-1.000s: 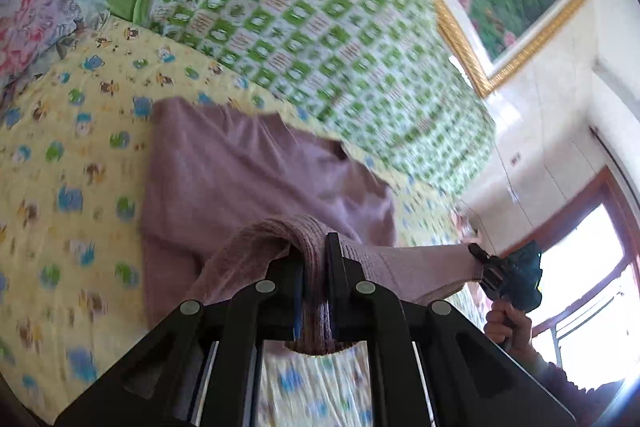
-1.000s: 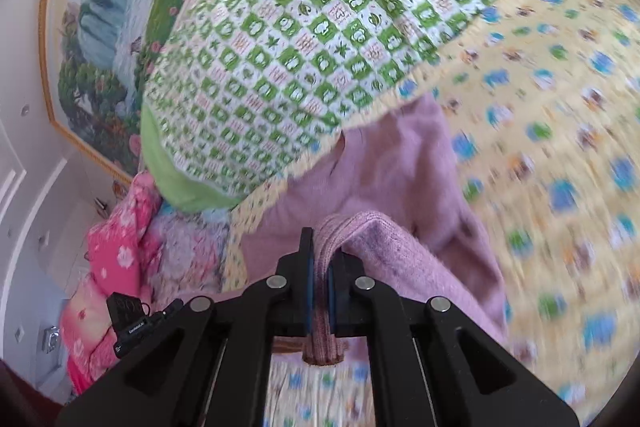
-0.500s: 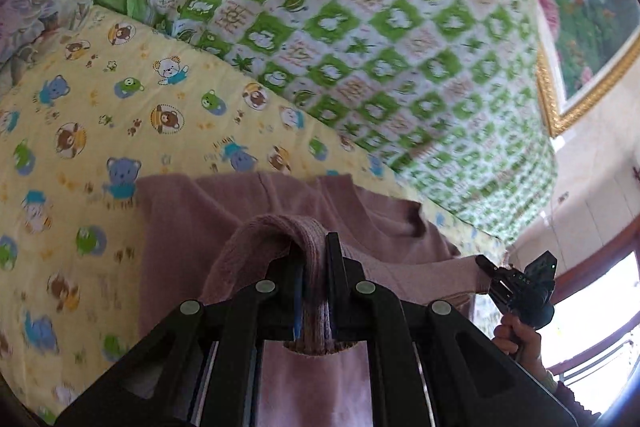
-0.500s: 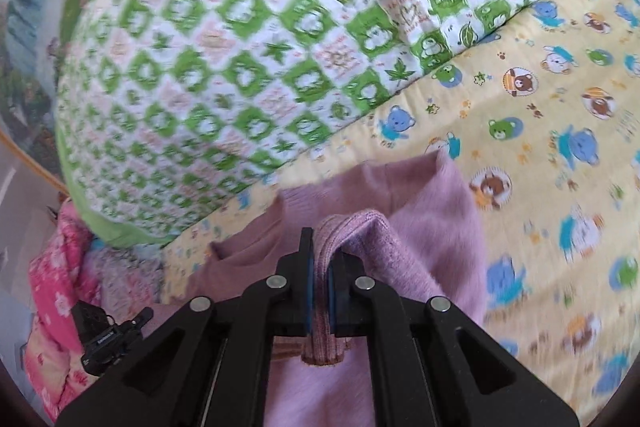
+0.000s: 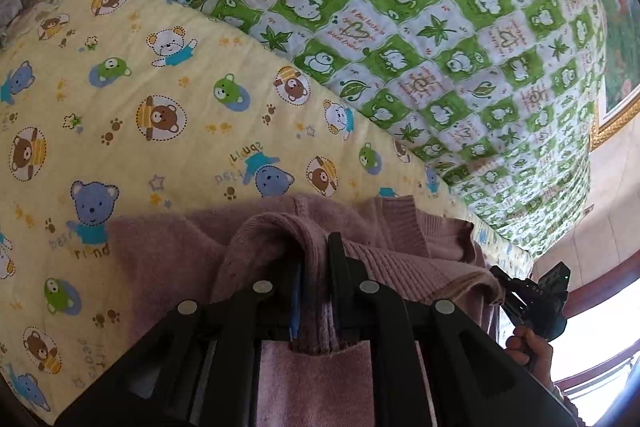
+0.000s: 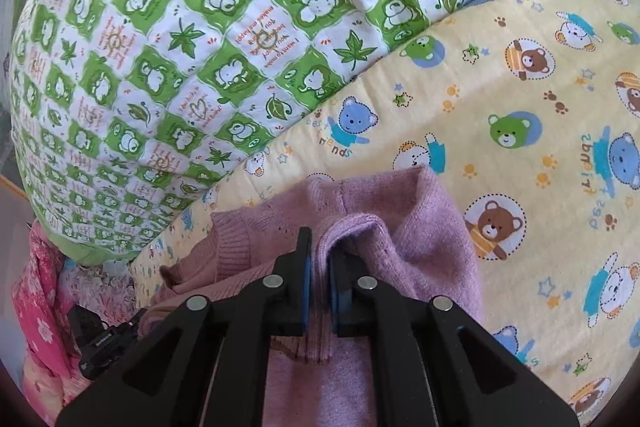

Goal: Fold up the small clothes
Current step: 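Lift the hem with both grippers and fold it toward the collar, then open both grippers and release the folded sweater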

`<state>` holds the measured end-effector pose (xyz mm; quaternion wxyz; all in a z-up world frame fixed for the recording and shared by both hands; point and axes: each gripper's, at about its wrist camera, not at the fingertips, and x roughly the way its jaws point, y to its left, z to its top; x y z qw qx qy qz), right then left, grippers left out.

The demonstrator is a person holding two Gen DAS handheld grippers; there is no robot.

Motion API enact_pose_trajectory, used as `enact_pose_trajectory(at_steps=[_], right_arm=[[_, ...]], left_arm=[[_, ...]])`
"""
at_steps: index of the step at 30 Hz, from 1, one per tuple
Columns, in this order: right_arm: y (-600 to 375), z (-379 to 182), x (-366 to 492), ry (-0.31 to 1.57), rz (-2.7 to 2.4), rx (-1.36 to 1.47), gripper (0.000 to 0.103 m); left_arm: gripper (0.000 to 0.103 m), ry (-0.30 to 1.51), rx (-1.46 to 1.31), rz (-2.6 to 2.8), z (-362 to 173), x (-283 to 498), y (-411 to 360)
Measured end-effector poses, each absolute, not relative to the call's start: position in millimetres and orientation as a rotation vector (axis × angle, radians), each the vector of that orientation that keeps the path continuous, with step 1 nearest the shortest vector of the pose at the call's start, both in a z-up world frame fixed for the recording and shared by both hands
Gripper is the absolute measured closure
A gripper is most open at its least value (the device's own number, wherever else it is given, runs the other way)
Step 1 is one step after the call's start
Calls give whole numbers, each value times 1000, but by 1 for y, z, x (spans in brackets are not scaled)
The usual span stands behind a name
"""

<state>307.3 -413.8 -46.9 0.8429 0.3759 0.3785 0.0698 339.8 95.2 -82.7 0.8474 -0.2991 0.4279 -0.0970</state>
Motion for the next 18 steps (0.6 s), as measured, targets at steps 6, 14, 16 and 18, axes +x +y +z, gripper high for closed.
enact_pose_trajectory(at_steps=[6, 14, 16, 18], right_arm=[[-415, -35, 302, 786, 136, 795, 73], [-425, -4, 267, 656, 119, 787, 49], [-413, 1, 251, 641, 168, 741, 49], [-391, 3, 236, 634, 241, 673, 49]], left_arm=[[66, 866, -615, -174, -62, 328, 98], [59, 789, -588, -172, -28, 290, 107], [59, 802, -560, -207, -23, 275, 97], [57, 826, -522, -280, -25, 258, 75]])
